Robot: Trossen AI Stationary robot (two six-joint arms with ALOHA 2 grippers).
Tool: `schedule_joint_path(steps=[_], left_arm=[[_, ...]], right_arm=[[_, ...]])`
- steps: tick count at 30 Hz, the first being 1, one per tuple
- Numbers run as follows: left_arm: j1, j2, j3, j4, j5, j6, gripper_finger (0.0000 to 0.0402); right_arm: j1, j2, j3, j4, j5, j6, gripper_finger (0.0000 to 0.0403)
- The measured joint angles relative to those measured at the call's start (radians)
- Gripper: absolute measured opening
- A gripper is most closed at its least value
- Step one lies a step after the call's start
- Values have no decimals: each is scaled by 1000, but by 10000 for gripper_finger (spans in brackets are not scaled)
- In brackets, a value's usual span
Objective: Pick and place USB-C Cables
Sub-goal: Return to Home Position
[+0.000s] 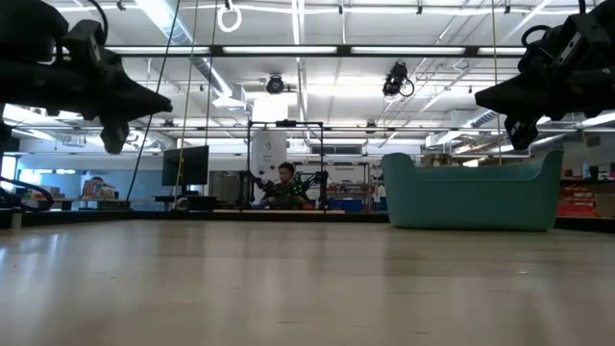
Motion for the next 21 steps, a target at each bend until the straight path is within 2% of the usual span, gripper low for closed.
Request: schedule_joint_path(steps=[4, 11, 21], left_arm=[[-15, -50, -6, 7, -21, 196, 14], [-70, -85, -6, -3, -32, 423, 17], [-129, -86, -6, -5, -53, 433, 14]], right_arm=[[0, 0, 0, 0, 0, 0, 23], [0, 0, 0, 0, 0, 0, 23], [0, 0, 0, 0, 0, 0, 23]])
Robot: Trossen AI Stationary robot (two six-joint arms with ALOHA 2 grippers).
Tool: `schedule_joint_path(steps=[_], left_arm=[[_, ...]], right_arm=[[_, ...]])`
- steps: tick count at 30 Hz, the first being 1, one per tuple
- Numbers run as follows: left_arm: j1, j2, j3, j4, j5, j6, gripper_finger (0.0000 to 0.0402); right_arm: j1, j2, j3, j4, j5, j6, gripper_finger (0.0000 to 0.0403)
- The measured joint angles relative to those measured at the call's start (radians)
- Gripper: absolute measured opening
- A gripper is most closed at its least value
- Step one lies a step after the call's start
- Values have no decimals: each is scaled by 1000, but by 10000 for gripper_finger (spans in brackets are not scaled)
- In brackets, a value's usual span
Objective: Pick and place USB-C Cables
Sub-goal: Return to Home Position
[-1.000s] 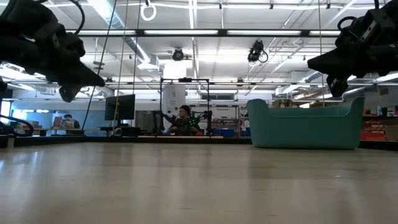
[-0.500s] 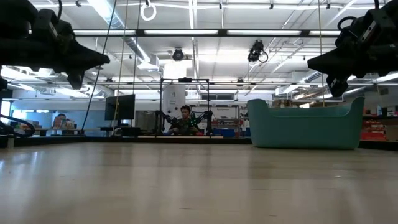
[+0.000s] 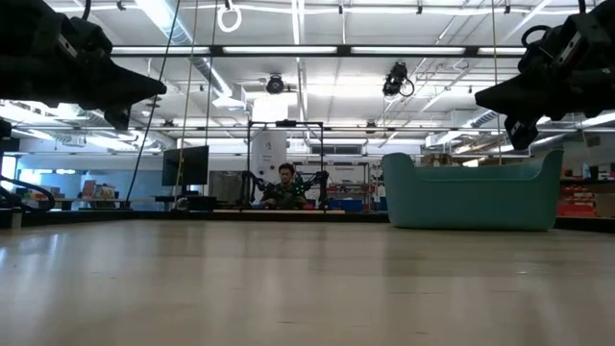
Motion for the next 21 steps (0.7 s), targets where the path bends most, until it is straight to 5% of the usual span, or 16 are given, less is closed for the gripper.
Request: schedule_joint_path(steps=[21], left_arm=[[-1, 2, -2, 80, -2, -1, 20]], right_arm=[[0, 0, 0, 0, 0, 0, 23]])
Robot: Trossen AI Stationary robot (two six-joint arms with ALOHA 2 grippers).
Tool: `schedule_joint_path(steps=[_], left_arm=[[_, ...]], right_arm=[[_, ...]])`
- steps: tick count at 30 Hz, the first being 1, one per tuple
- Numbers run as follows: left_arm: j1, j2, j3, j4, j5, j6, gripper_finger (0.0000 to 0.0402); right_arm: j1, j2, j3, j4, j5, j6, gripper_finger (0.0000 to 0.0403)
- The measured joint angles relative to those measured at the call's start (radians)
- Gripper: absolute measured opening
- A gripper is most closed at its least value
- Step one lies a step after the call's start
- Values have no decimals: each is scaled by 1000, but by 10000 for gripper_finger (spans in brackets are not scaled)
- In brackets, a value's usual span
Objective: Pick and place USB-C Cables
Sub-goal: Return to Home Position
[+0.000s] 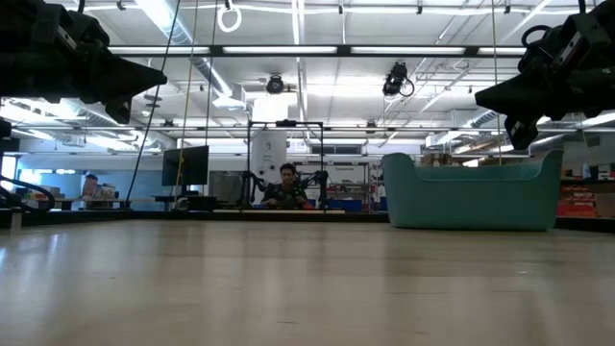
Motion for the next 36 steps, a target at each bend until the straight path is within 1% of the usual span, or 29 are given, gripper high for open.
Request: schedule_joint_path(steps=[7, 17, 27, 36], left_arm=[[0, 0, 0, 1, 0, 1, 31], [0, 0, 0, 3, 0, 0, 21], [0, 0, 0, 3, -1, 1, 34], [0, 0, 0, 4, -1, 1, 23]], right_arm=[[0, 0, 0, 0, 0, 0, 23], [0, 0, 0, 0, 0, 0, 23], [0, 0, 0, 0, 0, 0, 23], [0, 0, 0, 0, 0, 0, 23]])
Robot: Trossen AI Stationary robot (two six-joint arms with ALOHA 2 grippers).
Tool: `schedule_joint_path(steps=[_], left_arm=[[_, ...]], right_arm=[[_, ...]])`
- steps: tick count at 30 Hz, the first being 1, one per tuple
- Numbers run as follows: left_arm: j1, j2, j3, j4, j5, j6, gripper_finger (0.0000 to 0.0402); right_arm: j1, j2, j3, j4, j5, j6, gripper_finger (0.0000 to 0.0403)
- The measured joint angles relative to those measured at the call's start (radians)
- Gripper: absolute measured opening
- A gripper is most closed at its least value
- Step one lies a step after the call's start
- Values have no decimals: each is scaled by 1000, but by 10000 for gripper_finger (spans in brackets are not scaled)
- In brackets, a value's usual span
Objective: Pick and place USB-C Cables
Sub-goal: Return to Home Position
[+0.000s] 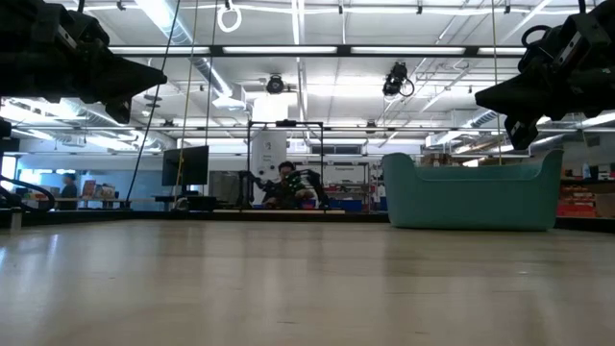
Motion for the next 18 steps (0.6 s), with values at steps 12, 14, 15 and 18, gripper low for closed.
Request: schedule_joint_path(steps=[12, 14, 15, 18], left_arm=[[0, 0, 0, 0, 0, 0, 35], [0, 0, 0, 0, 0, 0, 33], [0, 0, 0, 0, 0, 0, 31], [0, 0, 0, 0, 0, 0, 26]], right_arm=[[0, 0, 0, 0, 0, 0, 23], [0, 0, 0, 0, 0, 0, 23], [0, 0, 0, 0, 0, 0, 23], [0, 0, 0, 0, 0, 0, 23]])
